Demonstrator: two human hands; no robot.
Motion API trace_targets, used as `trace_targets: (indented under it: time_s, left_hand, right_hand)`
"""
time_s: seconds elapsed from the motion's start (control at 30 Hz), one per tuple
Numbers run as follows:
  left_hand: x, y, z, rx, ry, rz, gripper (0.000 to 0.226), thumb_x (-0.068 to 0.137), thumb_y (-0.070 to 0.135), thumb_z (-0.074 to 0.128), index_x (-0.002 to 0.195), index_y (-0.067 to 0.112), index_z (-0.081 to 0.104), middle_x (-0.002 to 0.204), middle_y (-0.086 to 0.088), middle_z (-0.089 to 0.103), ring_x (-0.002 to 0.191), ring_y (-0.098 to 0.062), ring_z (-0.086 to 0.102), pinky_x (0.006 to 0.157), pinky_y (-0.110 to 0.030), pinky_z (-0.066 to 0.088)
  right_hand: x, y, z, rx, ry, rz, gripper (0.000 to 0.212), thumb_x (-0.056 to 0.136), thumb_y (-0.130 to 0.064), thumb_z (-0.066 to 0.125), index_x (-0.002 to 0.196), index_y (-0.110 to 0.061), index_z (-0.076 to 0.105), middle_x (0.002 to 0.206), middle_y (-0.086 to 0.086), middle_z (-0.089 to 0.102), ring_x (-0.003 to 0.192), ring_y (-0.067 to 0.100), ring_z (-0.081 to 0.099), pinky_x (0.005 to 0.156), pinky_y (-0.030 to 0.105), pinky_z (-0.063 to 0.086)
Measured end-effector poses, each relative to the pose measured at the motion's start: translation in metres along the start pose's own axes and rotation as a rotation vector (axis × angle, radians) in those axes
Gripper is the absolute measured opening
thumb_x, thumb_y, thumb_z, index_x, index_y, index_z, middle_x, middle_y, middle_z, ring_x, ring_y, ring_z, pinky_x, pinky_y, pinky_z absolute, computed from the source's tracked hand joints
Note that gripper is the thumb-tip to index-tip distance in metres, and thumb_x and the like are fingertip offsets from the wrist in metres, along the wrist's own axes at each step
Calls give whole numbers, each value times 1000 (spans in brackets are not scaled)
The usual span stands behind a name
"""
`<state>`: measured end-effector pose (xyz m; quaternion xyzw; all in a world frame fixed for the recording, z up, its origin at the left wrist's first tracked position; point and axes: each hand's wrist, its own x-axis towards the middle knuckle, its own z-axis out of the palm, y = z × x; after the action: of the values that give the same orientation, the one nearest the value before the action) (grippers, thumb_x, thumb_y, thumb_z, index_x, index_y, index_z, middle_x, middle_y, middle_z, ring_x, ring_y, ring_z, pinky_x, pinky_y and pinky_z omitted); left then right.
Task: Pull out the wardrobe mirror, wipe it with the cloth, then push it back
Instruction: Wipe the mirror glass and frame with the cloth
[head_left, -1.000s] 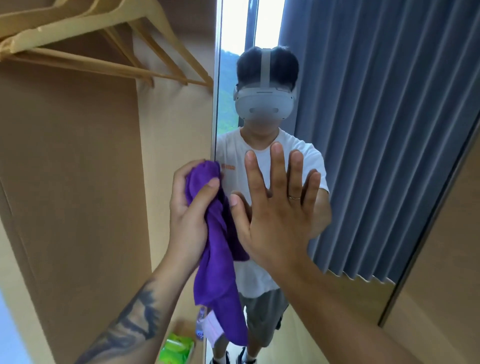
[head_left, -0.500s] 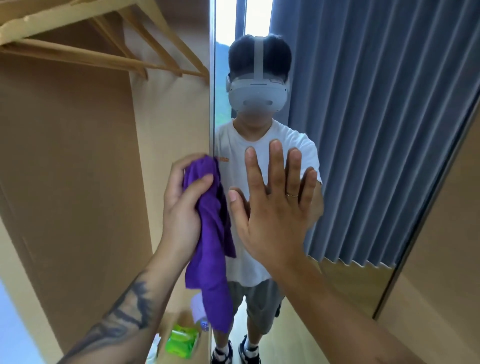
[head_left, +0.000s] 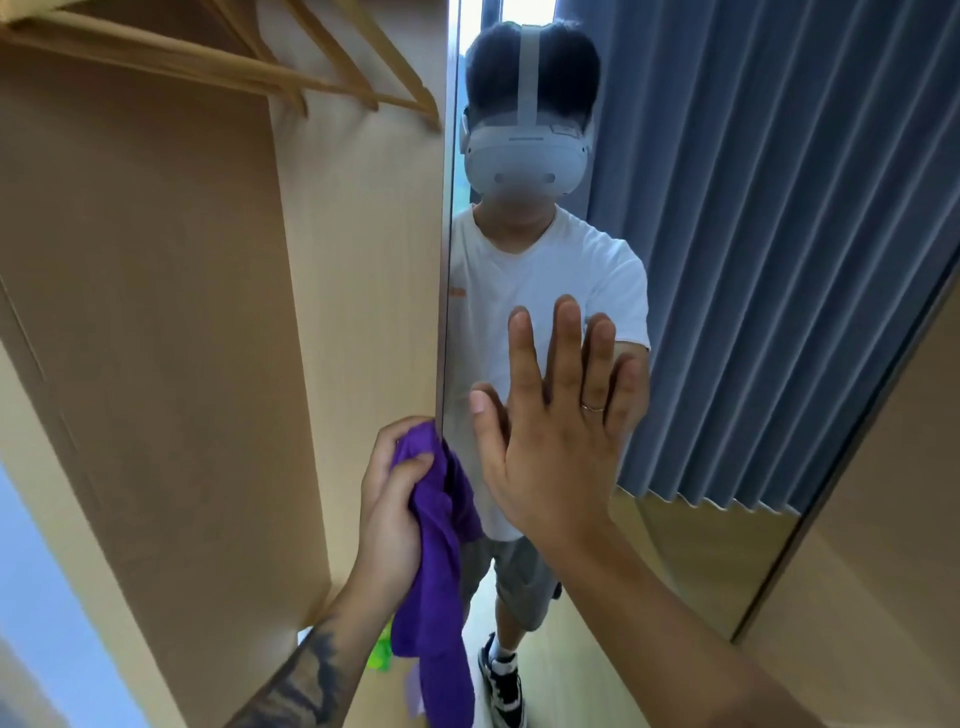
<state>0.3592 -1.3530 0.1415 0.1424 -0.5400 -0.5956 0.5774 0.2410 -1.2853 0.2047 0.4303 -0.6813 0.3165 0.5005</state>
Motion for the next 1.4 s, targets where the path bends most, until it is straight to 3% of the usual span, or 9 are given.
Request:
trace_targets:
  time_s: [0.23, 0.53, 0.63, 0.87, 0.97, 1.1, 1.17, 1.27, 1.4]
  left_hand:
    - [41, 50, 28, -87, -12, 191, 28, 87, 28, 64, 113, 26, 73, 110, 11, 72, 105, -7, 66, 90, -17, 50]
    - [-19, -28, -9, -34, 77, -87, 35, 82, 41, 63, 111, 25, 73, 108, -3, 70, 101, -20, 65, 95, -40, 48]
    - [-16, -18, -7, 4, 46, -38, 36, 83, 37, 62, 113, 21, 72, 110, -7, 71, 103, -21, 66, 94, -32, 51]
    - [32, 34, 18, -5, -3, 206, 26, 89, 26, 62, 112, 34, 73, 113, 13, 72, 109, -6, 65, 93, -16, 47]
    - [17, 12, 14, -14, 22, 166, 26, 89, 27, 61, 111, 31, 72, 110, 11, 71, 104, -6, 65, 91, -17, 49]
    - [-21, -31, -11, 19, 44, -44, 29, 81, 38, 60, 107, 33, 73, 106, 0, 70, 101, -19, 64, 93, -36, 49]
    - [-28, -34, -18, 42, 35, -69, 31, 79, 38, 60, 106, 32, 74, 102, 3, 71, 99, -18, 64, 90, -31, 51]
    - [-12, -10, -10, 68, 7, 38, 29, 81, 32, 62, 108, 31, 73, 105, 7, 72, 100, -11, 66, 88, -18, 51]
    - [25, 27, 7, 86, -8, 177, 27, 88, 28, 63, 112, 36, 72, 117, 5, 71, 115, -21, 65, 103, -34, 50]
  right_hand:
    - [-9, -3, 5, 61, -2, 42, 69, 107, -53, 47, 165, -23, 25, 172, 11, 12, 160, 39, 14, 128, 59, 6]
    - [-56, 0, 20, 65, -42, 18, 74, 106, -53, 50, 167, -23, 21, 175, 9, 2, 162, 35, 5, 129, 58, 4]
    - [-60, -1, 25, 59, -35, 33, 74, 106, -52, 51, 167, -24, 20, 175, 8, 2, 161, 35, 4, 128, 58, 4]
    - [-61, -1, 22, 79, -43, 42, 73, 106, -52, 50, 167, -23, 19, 173, 12, 13, 161, 35, 5, 128, 59, 4]
    - [-60, -1, 20, 83, -49, 38, 74, 106, -52, 49, 167, -23, 19, 174, 8, 6, 161, 34, 2, 128, 58, 3]
    - [-60, 0, 19, 78, -56, 31, 74, 106, -53, 48, 167, -24, 17, 173, 7, 4, 161, 34, 1, 128, 58, 4]
    - [-60, -1, 19, 83, -51, 32, 73, 106, -53, 48, 166, -25, 17, 173, 6, 5, 161, 33, 1, 128, 58, 4]
    - [-60, 1, 17, 96, -49, 26, 73, 106, -52, 50, 166, -25, 18, 173, 5, 6, 161, 32, 1, 128, 58, 5]
    - [-62, 1, 14, 95, -72, 28, 74, 106, -51, 49, 166, -24, 16, 174, 10, 12, 160, 32, 1, 129, 58, 3]
